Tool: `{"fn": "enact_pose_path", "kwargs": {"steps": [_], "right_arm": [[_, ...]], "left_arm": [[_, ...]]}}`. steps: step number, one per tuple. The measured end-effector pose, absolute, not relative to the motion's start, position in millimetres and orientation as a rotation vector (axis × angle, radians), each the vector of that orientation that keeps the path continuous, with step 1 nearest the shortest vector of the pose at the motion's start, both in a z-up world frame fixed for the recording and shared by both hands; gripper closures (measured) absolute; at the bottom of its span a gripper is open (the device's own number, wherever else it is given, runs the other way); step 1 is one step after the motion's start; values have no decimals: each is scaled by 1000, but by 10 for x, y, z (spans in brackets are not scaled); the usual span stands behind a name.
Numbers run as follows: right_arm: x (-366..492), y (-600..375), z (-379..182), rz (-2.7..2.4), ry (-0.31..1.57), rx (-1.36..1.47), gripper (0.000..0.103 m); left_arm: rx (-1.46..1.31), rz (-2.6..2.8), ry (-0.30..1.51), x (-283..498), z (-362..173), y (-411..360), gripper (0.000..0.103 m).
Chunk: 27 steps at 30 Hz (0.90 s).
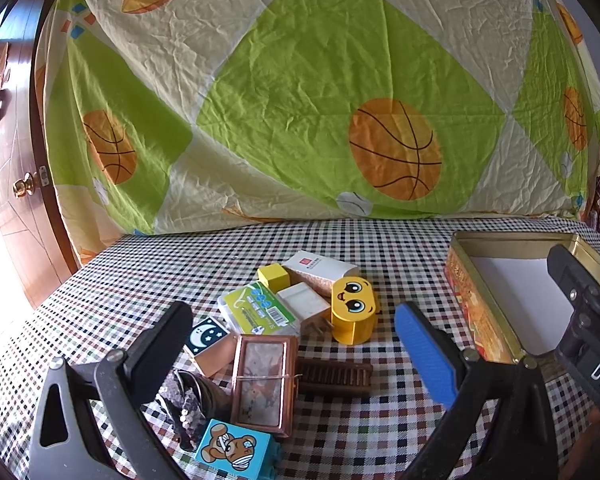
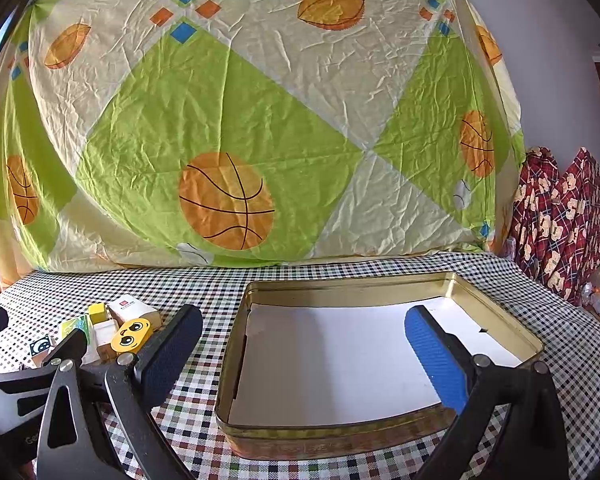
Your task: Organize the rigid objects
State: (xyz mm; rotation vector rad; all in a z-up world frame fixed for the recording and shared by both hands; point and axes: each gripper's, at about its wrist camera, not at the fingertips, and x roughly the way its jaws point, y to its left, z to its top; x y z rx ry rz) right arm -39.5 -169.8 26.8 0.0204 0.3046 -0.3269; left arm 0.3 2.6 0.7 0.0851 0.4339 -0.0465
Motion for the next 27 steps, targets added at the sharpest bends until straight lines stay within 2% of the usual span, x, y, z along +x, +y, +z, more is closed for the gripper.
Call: {"fn": "enact_pose_path", "kwargs": {"steps": [18,27], "right_arm": [[-404,-1575,250,-162,311,4,1],[-397,-1375,242,20,344,-23,1]], "left_arm": [[-45,-29,522,-234,-92,459,1],[-2,91,523,-514,-33,1208,1]]}}
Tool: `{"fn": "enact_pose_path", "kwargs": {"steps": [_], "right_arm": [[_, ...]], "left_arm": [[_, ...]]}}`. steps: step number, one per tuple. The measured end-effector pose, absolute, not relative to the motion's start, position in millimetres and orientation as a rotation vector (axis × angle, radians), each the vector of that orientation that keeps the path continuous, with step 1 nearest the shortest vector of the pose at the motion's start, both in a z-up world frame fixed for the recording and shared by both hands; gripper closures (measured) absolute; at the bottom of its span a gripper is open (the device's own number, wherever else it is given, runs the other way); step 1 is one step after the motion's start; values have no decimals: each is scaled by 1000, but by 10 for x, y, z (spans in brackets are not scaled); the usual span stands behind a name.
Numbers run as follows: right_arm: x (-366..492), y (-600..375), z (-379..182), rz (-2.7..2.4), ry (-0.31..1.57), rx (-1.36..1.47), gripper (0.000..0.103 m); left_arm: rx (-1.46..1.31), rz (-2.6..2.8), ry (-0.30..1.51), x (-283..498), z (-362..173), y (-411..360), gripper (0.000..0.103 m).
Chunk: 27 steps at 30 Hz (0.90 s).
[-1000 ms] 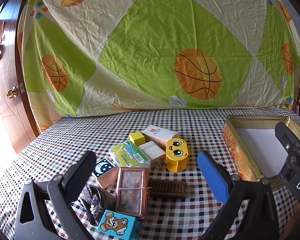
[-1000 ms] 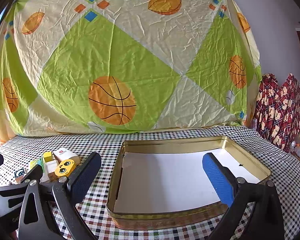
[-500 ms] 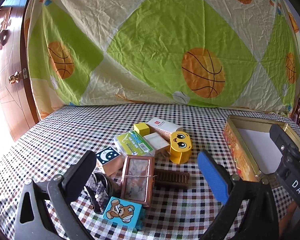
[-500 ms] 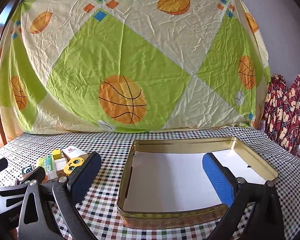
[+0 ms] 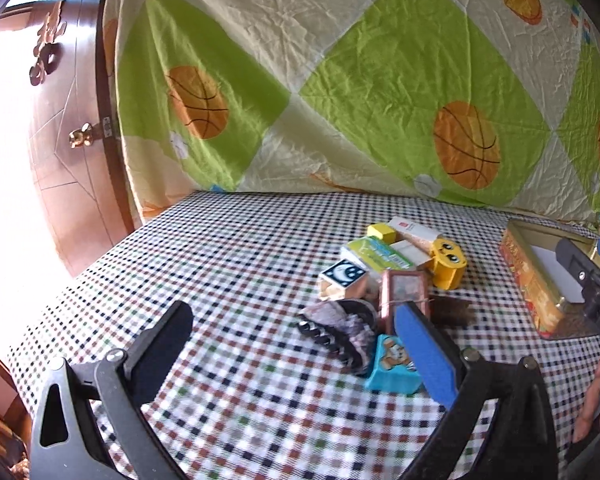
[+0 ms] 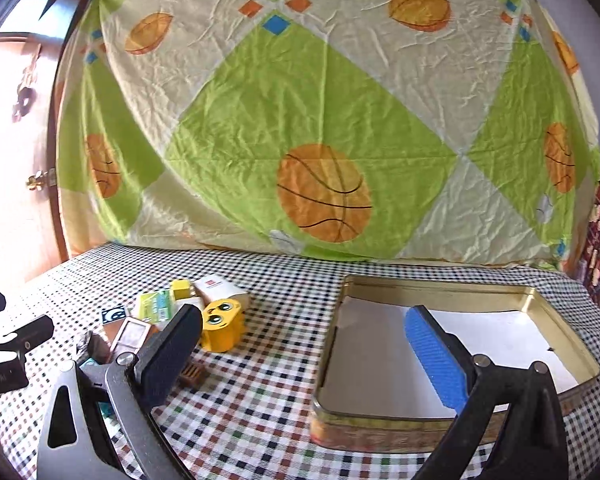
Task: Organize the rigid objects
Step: 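Grasp the blue bear block with the right tool while the left tool grasps the black-white fabric item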
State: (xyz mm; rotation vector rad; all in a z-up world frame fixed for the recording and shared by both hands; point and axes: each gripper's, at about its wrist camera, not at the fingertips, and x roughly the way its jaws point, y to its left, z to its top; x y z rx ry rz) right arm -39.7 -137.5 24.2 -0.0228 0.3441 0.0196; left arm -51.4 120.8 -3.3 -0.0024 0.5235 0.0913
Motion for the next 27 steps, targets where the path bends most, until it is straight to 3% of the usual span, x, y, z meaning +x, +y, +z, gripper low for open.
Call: {"fn": "enact_pose_path", "kwargs": {"steps": [3,5,10,17,22,25,27], "right_arm": [[-310,-1272,191,107,455,3,2],[-275,-1187,155,163,528,35,15],[-188,-744,-75,337,690,92,28],[-63,-107,-356,478,878,-15,28],[38,65,-425,478,902,-15,29],[47,118,-456,476,901,-61,49],[0,48,-421,491,904,-67,49]], "left_arm": [[-32,112,559,-532,-95,1418,1],[-46,125,589,-517,-139,1456,1],[-29,150,635,-539,-199,1579,3],[11,183,647,-592,-207,1783,3],[-29,187,661,-580,-218,1897,3],[-25,192,657,-595,-203,1912,3],[-30,190,660,-581,-189,1920,3]]}}
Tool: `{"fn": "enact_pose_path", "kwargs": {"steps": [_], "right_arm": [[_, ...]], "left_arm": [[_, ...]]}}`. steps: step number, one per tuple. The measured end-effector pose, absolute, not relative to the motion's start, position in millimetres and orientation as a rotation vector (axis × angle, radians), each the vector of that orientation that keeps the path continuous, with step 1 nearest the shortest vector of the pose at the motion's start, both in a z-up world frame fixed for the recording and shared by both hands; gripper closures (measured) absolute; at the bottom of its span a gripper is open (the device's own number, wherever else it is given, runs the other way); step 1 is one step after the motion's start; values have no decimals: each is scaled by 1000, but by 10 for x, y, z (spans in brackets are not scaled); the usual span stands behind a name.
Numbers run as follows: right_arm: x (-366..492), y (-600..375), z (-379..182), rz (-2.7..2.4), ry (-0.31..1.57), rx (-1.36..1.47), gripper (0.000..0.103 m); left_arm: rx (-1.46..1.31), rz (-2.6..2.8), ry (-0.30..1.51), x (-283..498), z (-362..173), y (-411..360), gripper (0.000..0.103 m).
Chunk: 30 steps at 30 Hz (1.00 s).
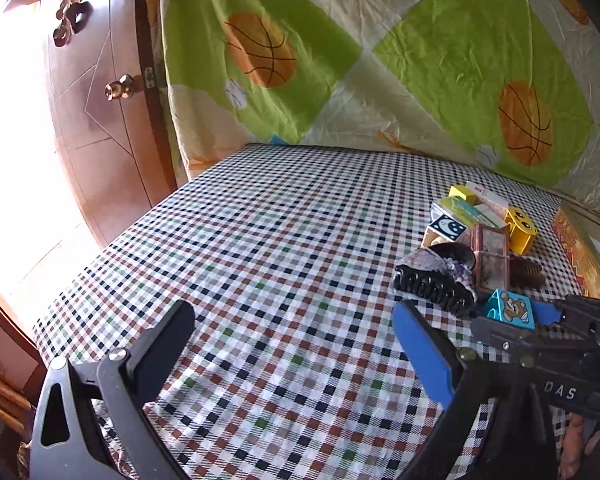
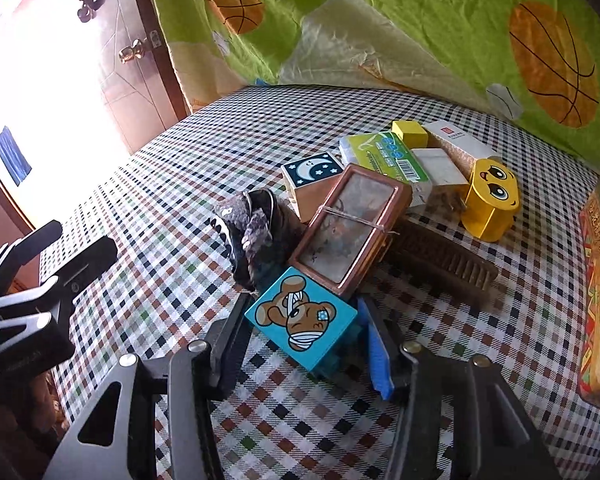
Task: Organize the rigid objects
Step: 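Grasp the blue bear block with the right tool while the left tool grasps the black-white fabric item, then carry the blue bear block into the tin tray with the right tool and release it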
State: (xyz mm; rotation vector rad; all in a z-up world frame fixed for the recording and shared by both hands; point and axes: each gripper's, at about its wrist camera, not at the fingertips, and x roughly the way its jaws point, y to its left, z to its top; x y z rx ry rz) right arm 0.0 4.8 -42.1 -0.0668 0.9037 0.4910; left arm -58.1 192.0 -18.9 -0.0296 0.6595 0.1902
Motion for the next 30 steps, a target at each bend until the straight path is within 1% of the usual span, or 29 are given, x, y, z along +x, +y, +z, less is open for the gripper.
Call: {"fn": "enact_pose_path", "kwargs": {"steps": [5,10,15,17,18,20,21,22,24,27,30], "right_arm": [[-186,-246,-308,522,868,-56,51],[-310,-634,-69,386,688,-60,51],[-263,-1040,-23,315,628,147,51],[-222,-1093,-11,302,627,186,51],[-220,-1110,-12,298,629,196,51],[-165,-1053,-21,299,627,200,51],[-192,-1030,-18,305,627,198,51],[-186,-1012,-21,312,629,192,51],[-171,-1001,-42,326,639,179,50],[-140,-981,-76,336,647,170,50],[-124,-994,-97,336,651,176,50]], "left_arm": [[-60,120,677,-519,-192,1831,3],[-94,6,703,-307,-126,1566,3],[-164,-29,752,55,-106,1274,3],[-205,-2,783,229,-139,1191,9],[-218,16,801,310,-154,1162,15],[-231,73,835,453,-211,1116,22],[-245,116,867,531,-260,1099,28],[-259,128,883,567,-291,1111,32],[-294,153,923,629,-389,1120,31],[-273,182,901,645,-438,1083,31],[-259,168,877,631,-452,1064,37]]}}
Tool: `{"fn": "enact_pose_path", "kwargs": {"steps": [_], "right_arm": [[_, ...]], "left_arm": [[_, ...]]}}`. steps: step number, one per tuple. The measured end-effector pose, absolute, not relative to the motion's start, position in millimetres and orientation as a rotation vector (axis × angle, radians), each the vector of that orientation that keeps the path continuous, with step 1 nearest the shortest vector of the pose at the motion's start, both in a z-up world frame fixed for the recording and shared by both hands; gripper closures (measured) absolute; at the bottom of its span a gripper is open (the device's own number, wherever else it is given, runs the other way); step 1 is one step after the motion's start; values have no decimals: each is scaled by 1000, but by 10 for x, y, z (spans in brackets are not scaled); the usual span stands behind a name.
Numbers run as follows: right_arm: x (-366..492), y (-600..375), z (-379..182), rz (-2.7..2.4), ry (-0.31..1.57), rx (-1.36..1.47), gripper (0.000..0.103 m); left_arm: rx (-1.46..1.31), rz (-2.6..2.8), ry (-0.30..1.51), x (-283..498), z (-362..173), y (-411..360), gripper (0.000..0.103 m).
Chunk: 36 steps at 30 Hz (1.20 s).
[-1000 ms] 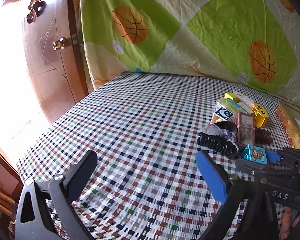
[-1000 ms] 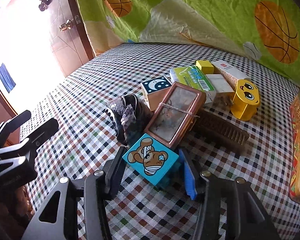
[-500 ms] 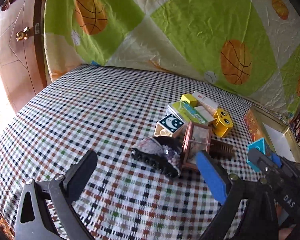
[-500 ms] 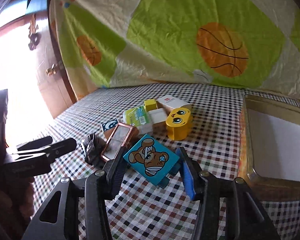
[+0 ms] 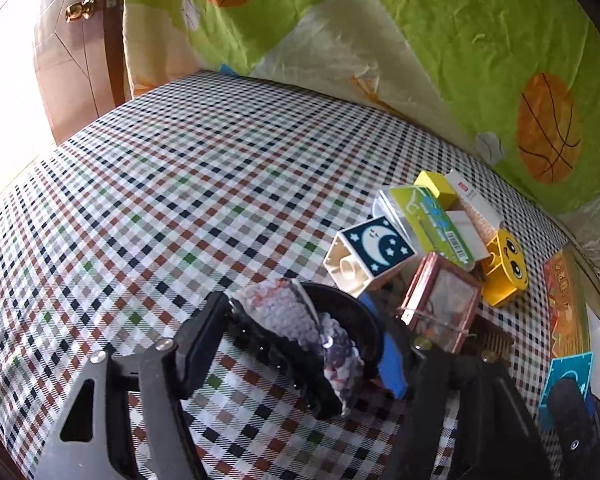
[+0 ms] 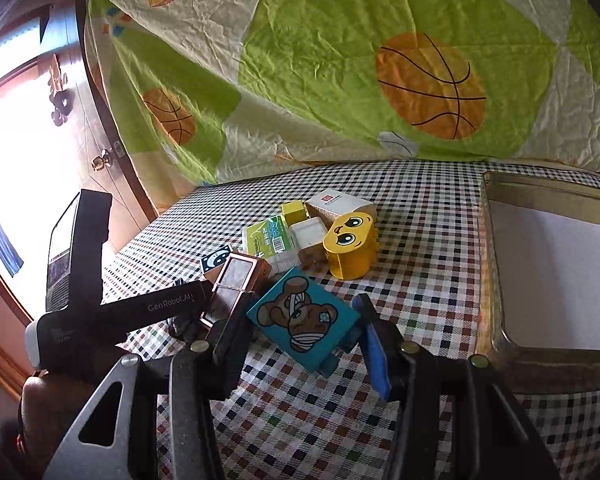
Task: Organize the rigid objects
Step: 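Carry the blue bear block into the tin tray with the right tool and release it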
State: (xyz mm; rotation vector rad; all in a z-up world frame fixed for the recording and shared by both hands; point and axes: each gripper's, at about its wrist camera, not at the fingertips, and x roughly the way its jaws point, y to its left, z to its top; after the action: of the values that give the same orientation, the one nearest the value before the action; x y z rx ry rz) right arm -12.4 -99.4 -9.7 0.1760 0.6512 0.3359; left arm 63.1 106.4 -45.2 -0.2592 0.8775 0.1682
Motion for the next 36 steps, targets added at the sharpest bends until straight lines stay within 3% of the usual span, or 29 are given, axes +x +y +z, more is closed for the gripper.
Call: {"fn": "enact_pose_path", "kwargs": {"steps": [10,16,36], "right_arm": [[-131,-1086,-85,325,633,220,50],[-340,-1080,83,258,497,141,51],[-623,-2830,383,-192,400,62,51]], "left_arm": [[-314,70,779,146,-359,1374,38],[-257,59,658,-90,-43,1395,38],[17,-143,530,-154,374,-150,38]]}}
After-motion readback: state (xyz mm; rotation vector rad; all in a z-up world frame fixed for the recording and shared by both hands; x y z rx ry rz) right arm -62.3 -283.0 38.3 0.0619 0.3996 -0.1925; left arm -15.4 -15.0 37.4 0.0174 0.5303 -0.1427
